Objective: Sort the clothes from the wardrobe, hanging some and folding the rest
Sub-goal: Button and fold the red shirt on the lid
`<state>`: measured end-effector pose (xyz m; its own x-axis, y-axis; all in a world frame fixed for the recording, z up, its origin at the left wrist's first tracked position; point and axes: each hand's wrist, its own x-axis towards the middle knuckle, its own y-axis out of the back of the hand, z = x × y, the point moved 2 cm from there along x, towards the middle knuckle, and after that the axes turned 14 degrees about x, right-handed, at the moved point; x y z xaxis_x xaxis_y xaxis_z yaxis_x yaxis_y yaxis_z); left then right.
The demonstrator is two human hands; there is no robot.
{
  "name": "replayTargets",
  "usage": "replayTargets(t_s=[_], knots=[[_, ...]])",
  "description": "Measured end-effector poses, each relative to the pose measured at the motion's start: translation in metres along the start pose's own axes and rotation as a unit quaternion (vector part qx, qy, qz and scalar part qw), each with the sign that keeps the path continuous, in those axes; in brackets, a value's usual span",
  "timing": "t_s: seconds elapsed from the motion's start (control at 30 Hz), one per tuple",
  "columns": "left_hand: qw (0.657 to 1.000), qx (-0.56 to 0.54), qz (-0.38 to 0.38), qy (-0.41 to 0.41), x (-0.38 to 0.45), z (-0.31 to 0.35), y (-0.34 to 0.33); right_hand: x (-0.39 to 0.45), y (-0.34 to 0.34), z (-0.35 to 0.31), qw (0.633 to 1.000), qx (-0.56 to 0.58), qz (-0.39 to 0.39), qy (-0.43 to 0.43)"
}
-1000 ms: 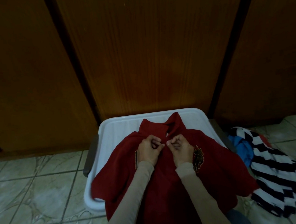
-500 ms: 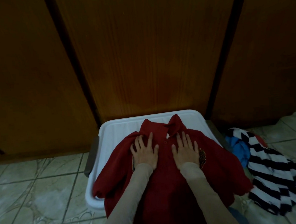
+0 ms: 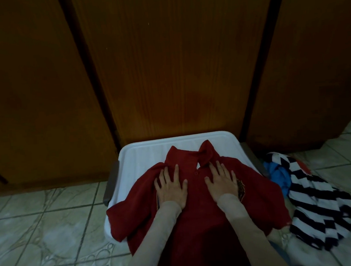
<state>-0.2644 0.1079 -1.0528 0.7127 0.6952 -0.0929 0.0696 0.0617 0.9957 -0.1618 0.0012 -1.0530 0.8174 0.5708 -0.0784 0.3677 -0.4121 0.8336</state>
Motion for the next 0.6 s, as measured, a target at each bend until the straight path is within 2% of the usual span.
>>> replayTargets(t_s=[0.1, 0.17, 0.23, 0.33, 0.43, 0.5, 0.6], knots=[[1.0, -0.005, -0.005, 0.015, 0.0, 0.0, 0.007, 0.004, 0.015, -0.004, 0.991, 0.123, 0.033, -0.038], [1.0, -0.01, 0.022, 0.012, 0.001, 0.002, 0.017, 0.012, 0.029, -0.007, 0.978, 0.186, 0.054, -0.076], [0.996, -0.014, 0.065, -0.055, 0.004, 0.009, 0.025, 0.021, 0.04, -0.012, 0.97, 0.217, 0.061, -0.088], [0.984, 0.02, 0.056, -0.168, 0.009, 0.021, 0.032, 0.028, 0.054, -0.026, 0.985, 0.161, 0.053, -0.01], [0.977, 0.091, 0.004, -0.193, 0.015, 0.023, 0.028, 0.033, 0.056, -0.03, 0.999, 0.038, 0.011, 0.027], [0.976, 0.126, 0.002, -0.178, 0.017, 0.021, 0.028, 0.036, 0.054, -0.026, 0.998, 0.058, 0.029, 0.012], [0.978, 0.138, 0.03, -0.152, 0.017, 0.02, 0.037, 0.031, 0.056, -0.018, 0.985, 0.146, 0.092, -0.019]])
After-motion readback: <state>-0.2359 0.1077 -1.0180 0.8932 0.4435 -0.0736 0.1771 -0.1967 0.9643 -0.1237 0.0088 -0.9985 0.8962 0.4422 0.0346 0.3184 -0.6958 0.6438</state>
